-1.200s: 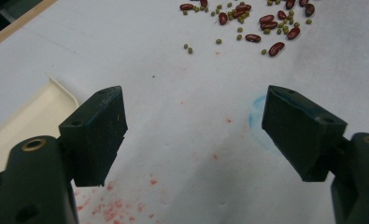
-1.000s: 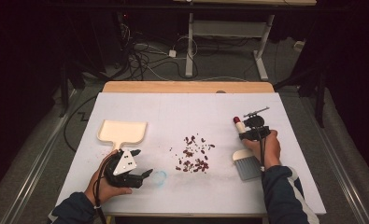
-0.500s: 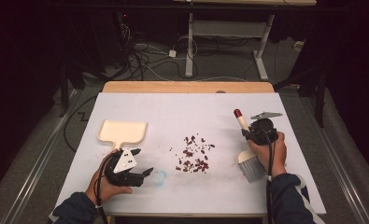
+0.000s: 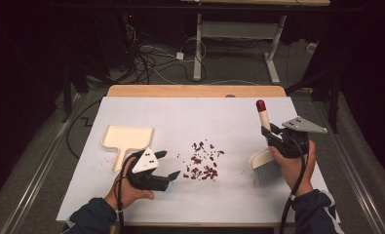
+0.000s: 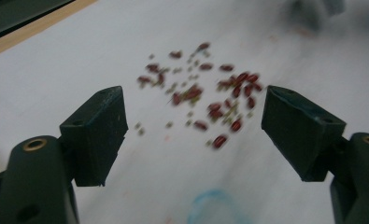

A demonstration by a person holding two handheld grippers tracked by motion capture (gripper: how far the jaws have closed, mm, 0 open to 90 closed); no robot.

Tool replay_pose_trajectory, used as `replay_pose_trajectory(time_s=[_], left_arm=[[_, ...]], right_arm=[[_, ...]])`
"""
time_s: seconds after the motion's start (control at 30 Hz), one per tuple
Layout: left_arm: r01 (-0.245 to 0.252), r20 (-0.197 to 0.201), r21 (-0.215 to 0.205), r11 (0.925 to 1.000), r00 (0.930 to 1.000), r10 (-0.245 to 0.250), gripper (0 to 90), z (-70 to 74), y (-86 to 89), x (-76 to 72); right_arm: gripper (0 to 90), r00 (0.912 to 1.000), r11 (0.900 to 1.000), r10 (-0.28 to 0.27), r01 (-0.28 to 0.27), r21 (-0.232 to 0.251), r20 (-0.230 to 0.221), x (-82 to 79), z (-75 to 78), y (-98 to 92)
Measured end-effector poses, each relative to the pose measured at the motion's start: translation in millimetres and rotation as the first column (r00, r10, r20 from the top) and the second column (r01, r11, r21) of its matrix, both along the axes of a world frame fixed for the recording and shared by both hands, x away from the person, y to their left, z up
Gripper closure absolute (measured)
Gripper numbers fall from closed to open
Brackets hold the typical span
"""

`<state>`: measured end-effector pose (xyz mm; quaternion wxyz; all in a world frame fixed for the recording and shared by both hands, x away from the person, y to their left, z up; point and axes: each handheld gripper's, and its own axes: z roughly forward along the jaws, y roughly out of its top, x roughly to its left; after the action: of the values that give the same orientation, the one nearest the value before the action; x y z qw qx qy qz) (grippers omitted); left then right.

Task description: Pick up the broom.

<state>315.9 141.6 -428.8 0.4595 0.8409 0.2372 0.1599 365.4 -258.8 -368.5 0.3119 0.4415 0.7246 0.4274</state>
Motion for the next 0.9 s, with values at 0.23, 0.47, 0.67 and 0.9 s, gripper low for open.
replay_pose_trajectory(time_s=[0.23, 0.47, 0.67, 0.9], left_arm=[[0.154, 0.007, -0.091, 0.9840, 0.9881, -0.154, 22.1, 22.6, -70.6, -3.7], [0.183, -0.001, -0.124, 0.9752, 0.9828, -0.185, 25.1, 22.5, -115.9, -0.7], [0.158, -0.033, -0.132, 0.9785, 0.9859, -0.164, 34.7, 14.4, -126.4, 5.5], [0.169, -0.070, -0.145, 0.9748, 0.9811, -0.181, 45.4, 4.3, -123.9, 12.2]], right_arm=[[70.4, 0.9936, 0.998, 0.056, -0.055, -0.014, 0.099, -23.2, 14.1, 34.9], [70.4, 0.9805, 0.993, 0.118, -0.116, -0.021, 0.157, -41.4, 13.0, 67.8], [70.4, 0.9689, 0.987, 0.157, -0.157, -0.017, 0.191, -53.9, 12.0, 82.4], [70.3, 0.9589, 0.982, 0.185, -0.187, -0.013, 0.215, -63.2, 11.8, 94.3]])
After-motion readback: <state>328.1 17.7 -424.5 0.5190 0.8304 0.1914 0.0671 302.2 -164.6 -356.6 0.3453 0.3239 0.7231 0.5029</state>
